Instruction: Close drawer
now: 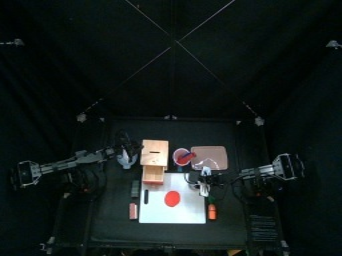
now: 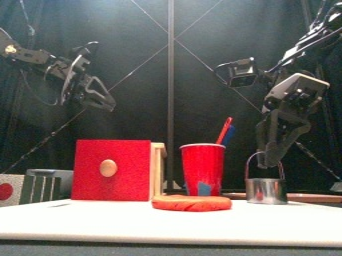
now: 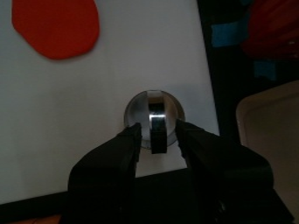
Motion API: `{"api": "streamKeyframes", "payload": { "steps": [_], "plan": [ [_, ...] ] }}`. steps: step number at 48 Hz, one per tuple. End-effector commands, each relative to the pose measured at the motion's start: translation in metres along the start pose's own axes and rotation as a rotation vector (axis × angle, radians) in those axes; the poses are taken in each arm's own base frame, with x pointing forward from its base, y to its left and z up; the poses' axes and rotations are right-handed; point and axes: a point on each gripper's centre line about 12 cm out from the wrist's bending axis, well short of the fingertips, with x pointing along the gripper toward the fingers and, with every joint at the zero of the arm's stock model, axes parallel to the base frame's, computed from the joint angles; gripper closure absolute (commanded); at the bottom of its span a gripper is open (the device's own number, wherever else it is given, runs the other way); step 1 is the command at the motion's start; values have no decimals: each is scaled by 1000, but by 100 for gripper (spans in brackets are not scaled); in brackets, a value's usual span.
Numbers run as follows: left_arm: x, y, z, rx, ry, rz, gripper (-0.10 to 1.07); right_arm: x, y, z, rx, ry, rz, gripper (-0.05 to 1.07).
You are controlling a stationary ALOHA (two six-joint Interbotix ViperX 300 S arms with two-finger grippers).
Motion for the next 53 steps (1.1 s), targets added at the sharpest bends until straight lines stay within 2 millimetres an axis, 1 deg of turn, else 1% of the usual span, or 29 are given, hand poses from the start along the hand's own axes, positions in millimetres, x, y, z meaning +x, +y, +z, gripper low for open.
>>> {"api": "streamKeyframes", "payload": {
  "steps": [1, 6, 11, 17, 21, 27, 29, 37, 41, 46, 53],
  "plan": [
    [9, 5, 23, 26, -26, 26, 30, -9, 3, 10, -3, -45, 11, 27],
    [23, 12, 32, 70, 29, 63, 30, -15, 3, 21, -22, -78, 7, 27],
    [48, 16, 37, 129, 122, 95, 31, -21, 6, 39, -67, -128, 1, 27],
    [80, 22, 40, 184, 235, 138, 31, -27, 16, 64, -114, -197, 7, 28],
    [100, 27, 40, 233, 298, 165, 31, -24, 26, 78, -141, -225, 22, 29],
    [119, 35, 37, 295, 371, 197, 33, -10, 40, 93, -170, -239, 46, 34],
    [126, 38, 36, 307, 396, 207, 36, -3, 46, 99, -182, -239, 52, 38],
    [143, 44, 33, 345, 469, 222, 51, 20, 62, 114, -207, -229, 66, 53],
    [152, 46, 27, 357, 521, 219, 56, 32, 71, 124, -210, -239, 81, 59],
    [160, 46, 20, 366, 568, 199, 56, 47, 80, 136, -211, -257, 97, 63],
    [166, 41, 13, 367, 602, 143, 56, 68, 86, 153, -217, -271, 100, 64]
  ]
}}
